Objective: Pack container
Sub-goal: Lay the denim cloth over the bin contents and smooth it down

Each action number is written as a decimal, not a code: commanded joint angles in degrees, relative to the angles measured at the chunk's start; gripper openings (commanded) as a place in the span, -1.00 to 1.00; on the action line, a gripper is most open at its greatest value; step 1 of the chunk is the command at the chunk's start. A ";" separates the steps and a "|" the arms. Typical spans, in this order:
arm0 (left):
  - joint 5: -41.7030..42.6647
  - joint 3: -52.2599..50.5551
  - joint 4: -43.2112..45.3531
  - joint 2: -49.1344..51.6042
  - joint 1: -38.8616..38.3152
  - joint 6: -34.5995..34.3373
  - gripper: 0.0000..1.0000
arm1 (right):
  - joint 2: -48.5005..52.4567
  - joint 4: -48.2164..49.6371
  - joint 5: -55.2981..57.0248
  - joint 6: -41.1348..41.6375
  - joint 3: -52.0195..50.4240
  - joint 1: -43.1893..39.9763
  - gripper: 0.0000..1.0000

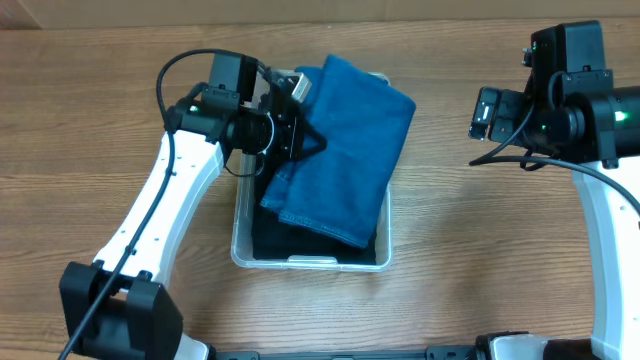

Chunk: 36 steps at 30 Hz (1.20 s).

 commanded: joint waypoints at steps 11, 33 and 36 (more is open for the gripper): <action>-31.61 2.05 -12.17 -1.09 -1.14 -16.81 -0.45 | -0.59 0.09 0.76 0.44 0.02 -0.11 1.00; -50.42 18.47 -15.02 10.27 -9.20 -0.72 -0.92 | -0.59 0.50 -0.07 0.20 0.02 -0.11 1.00; -50.58 18.47 -18.43 20.39 -7.48 -2.89 -0.92 | -0.59 0.28 -0.07 0.20 0.02 -0.11 1.00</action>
